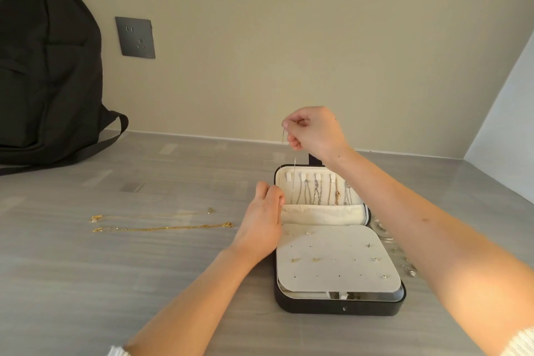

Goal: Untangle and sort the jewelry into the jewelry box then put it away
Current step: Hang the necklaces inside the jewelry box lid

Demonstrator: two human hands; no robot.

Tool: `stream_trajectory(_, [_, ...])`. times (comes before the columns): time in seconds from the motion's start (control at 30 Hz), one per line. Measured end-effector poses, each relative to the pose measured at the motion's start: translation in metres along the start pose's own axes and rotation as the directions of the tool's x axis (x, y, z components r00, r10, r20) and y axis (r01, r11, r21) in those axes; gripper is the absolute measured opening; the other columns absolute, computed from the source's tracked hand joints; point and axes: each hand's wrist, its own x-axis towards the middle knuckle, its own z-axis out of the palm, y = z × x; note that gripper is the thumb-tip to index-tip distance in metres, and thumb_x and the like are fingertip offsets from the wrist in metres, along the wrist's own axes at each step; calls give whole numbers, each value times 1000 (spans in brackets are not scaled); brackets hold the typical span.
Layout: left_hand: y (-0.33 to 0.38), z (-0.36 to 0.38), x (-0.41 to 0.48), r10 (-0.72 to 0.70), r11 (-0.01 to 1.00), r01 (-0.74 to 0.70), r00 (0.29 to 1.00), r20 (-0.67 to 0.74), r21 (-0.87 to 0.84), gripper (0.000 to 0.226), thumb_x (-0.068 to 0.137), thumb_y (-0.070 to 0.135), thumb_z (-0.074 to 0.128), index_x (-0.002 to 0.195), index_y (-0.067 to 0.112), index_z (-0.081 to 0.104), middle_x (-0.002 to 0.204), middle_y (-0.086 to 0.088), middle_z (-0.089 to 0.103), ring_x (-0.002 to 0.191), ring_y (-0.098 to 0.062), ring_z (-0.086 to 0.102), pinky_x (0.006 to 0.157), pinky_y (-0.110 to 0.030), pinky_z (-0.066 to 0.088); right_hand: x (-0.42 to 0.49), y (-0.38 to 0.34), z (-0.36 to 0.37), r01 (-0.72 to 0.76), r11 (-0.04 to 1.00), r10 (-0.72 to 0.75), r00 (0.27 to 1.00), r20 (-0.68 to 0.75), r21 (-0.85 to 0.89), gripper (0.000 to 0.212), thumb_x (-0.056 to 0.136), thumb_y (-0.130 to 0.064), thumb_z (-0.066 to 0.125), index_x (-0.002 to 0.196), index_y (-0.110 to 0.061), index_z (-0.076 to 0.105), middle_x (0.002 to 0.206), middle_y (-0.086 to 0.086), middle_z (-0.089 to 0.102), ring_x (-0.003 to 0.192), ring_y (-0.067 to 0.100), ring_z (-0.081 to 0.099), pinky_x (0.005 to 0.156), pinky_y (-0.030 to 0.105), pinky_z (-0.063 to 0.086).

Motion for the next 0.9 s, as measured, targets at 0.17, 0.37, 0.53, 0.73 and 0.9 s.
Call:
stream_trajectory(0.17, [0,0,0,-5,1000,5,1000,-1,22,22,93,-4,32,87,17,37,91,3,32,59,-11,32,54,-19,33,1,-8,1,-41,999,41,999,29,4,14,87,-3,53,83,1,66,58,5,58,51,17,55,56,29,54])
stream_trajectory(0.37, [1,0,0,8,1000,-8,1000,-9,18,22,92,-4,32,86,16,37,90,1,32,58,-12,31,52,-21,31,-16,7,6,-114,967,165,961,222,-228,17,87,-1,50,79,-3,65,63,9,63,52,17,59,58,29,56])
stream_trajectory(0.53, [1,0,0,30,1000,-30,999,-15,1,21,92,-4,33,86,16,37,90,-1,32,57,-12,29,50,-20,29,-25,23,16,39,872,80,972,220,-489,15,86,-11,56,76,-6,66,72,8,69,72,23,66,65,27,51])
stream_trajectory(0.73, [2,-1,0,16,1000,-16,1000,-1,-11,19,93,-1,34,87,15,39,92,-1,33,62,-18,36,57,-25,25,-29,31,26,105,708,-35,993,114,-698,12,89,-23,57,91,-15,65,93,5,67,92,27,59,69,27,39])
stream_trajectory(0.9, [0,0,0,6,1000,-6,1000,0,-16,17,93,-1,34,89,12,42,92,-1,33,62,-18,37,57,-25,27,-24,30,25,61,688,-38,998,48,-724,19,83,-29,64,90,-16,52,88,4,66,87,28,59,65,29,36])
